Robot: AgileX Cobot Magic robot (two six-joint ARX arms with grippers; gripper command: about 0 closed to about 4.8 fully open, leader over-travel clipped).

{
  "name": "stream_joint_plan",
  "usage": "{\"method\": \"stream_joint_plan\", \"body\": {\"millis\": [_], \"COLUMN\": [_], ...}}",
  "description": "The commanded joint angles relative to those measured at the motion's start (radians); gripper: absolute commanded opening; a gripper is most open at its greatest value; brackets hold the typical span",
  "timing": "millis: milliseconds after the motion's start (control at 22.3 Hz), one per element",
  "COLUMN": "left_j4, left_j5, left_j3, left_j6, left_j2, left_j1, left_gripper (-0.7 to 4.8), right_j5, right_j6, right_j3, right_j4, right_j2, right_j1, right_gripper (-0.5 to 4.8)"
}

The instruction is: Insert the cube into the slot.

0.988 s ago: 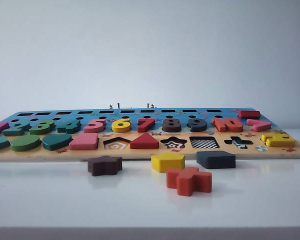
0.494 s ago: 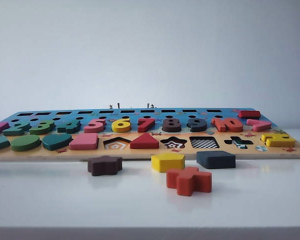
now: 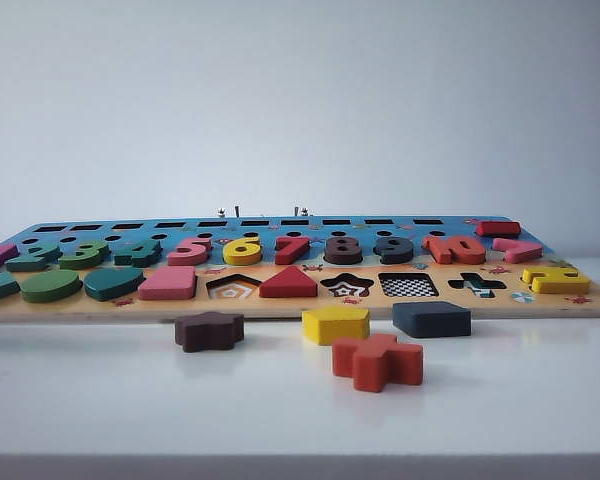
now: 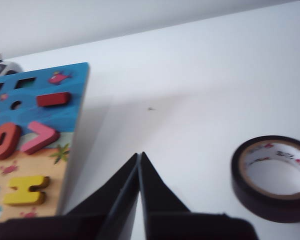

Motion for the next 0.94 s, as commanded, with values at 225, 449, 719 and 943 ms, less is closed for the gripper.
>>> {"method": "stream_joint_plan", "body": {"millis": [225,449,719,943], "left_j4": [-0.003,-0.003,-0.003,-0.003], "left_j5": [0.001,0.001,0.001,0.001], "left_j3": [0.003,0.003,0.003,0.003], "left_j6": [-0.003,-0.003,-0.003,-0.003], "left_j2": [0.001,0.001,0.001,0.001], "left_j1": [-0.002,-0.002,-0.002,-0.002], "left_gripper": [0.17,0.17,0.17,0.17], "right_j5": [-0.006,0.046,0.105,0.104], "right_j6": [-0.097,-0.129,-0.135,-0.127], "right_j3": [0.0,0.0,0.0,0.0], "right_j4": [0.124,0.175,0.169,0.174], "right_j2": [-0.002,-0.002,-0.002,-0.002], "right_j1": [-0.032,-0.032,-0.032,-0.038], "right_gripper": [-0.07,-0.08,-0.08,-0.04]}}
